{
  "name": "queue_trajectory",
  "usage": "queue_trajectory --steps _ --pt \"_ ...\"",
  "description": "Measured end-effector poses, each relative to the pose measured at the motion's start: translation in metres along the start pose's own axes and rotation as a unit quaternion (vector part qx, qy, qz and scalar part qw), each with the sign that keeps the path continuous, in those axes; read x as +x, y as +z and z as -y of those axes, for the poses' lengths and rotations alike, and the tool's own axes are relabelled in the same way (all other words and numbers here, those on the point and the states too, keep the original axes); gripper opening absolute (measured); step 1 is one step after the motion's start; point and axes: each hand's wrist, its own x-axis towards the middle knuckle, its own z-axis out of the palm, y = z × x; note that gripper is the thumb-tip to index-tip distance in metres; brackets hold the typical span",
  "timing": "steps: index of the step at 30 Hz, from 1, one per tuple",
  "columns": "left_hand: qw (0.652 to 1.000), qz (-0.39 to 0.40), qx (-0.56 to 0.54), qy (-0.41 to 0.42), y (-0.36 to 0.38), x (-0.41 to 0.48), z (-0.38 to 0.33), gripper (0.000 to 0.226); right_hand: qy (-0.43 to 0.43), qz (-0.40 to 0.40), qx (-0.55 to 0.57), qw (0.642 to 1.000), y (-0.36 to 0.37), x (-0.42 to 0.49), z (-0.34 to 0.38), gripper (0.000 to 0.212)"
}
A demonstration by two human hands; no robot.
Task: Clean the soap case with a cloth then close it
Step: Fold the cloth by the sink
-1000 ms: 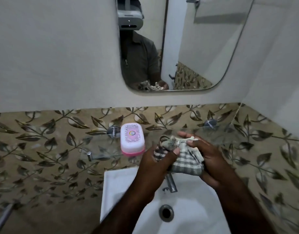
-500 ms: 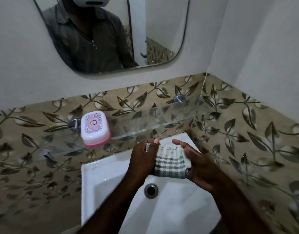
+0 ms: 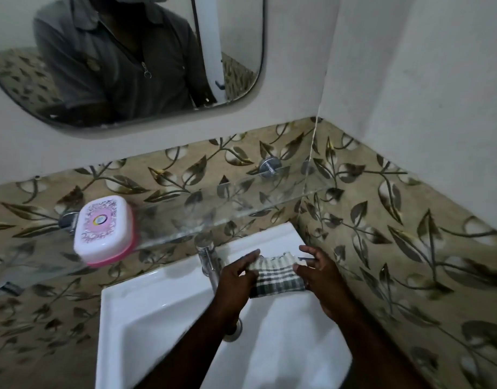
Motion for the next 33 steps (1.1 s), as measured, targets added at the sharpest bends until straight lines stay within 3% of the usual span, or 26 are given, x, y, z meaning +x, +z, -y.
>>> queue_trajectory --steps 6,9,10,12,14,17,21,25,33 --pt "1.000 0.013 0.008 -0.013 0.028 0.047 -0.005 0.040 -0.087 -0.049 -0.116 0.988 0.000 0.058 0.020 0.023" --pt "0.995 0.032 0.089 0.015 0.038 0.074 -0.008 0.038 -0.193 -0.124 -0.284 0.931 -0.002 0.089 0.022 0.024" --pt "0.981 0.048 0.184 0.032 0.038 0.080 -0.002 0.045 -0.236 -0.139 -0.346 0.897 -0.003 0.097 0.015 0.026" --pt "0.911 0.059 0.394 0.108 0.035 0.090 0.020 0.059 -0.292 -0.117 -0.453 0.834 -0.005 0.113 -0.021 0.032" --pt "0.854 0.089 0.481 0.175 0.034 0.104 0.049 0.063 -0.290 -0.063 -0.564 0.771 -0.008 0.124 -0.055 0.038" --pt "0.801 0.129 0.561 0.164 0.034 0.116 0.065 0.064 -0.192 0.010 -0.642 0.742 -0.007 0.121 -0.064 0.053" --pt "0.728 0.142 0.654 0.151 0.025 0.130 0.073 0.055 -0.181 0.031 -0.705 0.685 -0.010 0.127 -0.065 0.072" --pt "0.714 0.135 0.673 0.140 0.024 0.144 0.076 0.056 -0.200 0.054 -0.713 0.670 -0.011 0.138 -0.059 0.057" --pt "0.708 0.138 0.680 0.130 0.020 0.145 0.070 0.066 -0.186 0.063 -0.725 0.660 -0.010 0.142 -0.062 0.058"
